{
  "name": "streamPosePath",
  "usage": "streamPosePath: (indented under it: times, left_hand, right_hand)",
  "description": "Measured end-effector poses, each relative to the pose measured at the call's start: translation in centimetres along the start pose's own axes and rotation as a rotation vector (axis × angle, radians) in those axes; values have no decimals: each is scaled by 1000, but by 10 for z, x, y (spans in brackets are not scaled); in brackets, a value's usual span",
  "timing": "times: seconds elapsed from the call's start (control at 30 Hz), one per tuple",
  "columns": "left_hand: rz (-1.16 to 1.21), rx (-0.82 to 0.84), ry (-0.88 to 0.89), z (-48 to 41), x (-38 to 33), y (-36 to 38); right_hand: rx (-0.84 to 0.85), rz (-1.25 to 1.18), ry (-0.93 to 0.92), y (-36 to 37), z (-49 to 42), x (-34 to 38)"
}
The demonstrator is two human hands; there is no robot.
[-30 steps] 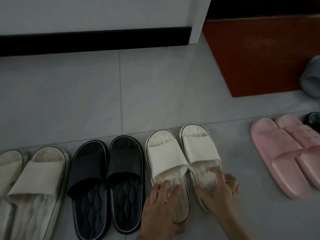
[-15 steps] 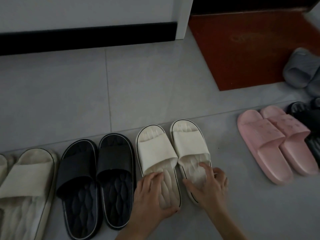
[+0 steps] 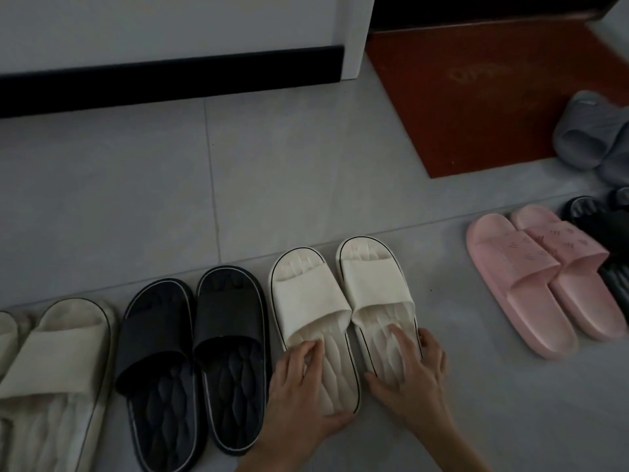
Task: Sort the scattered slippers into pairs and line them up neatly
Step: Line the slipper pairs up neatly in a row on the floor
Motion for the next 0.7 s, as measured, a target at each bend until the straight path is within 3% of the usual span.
streamPosePath:
  times: [0.13,0.7]
  left_hand:
    - [26,-64,-3,0,-1,1]
    - [-22,-3,-9,-1,-2,0]
  right_hand:
    - [-11,4,3,1,0,-1]
    - [6,26,2,2,-1,-4]
Point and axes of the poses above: each hand's wrist, its own z-axis away from the middle knuckle, its own y-axis out of the palm, x = y × z, the point moved 1 cm from there along -z, towards the middle knuckle, and after that the axes turned 3 degrees about y, right-handed, at the moved point
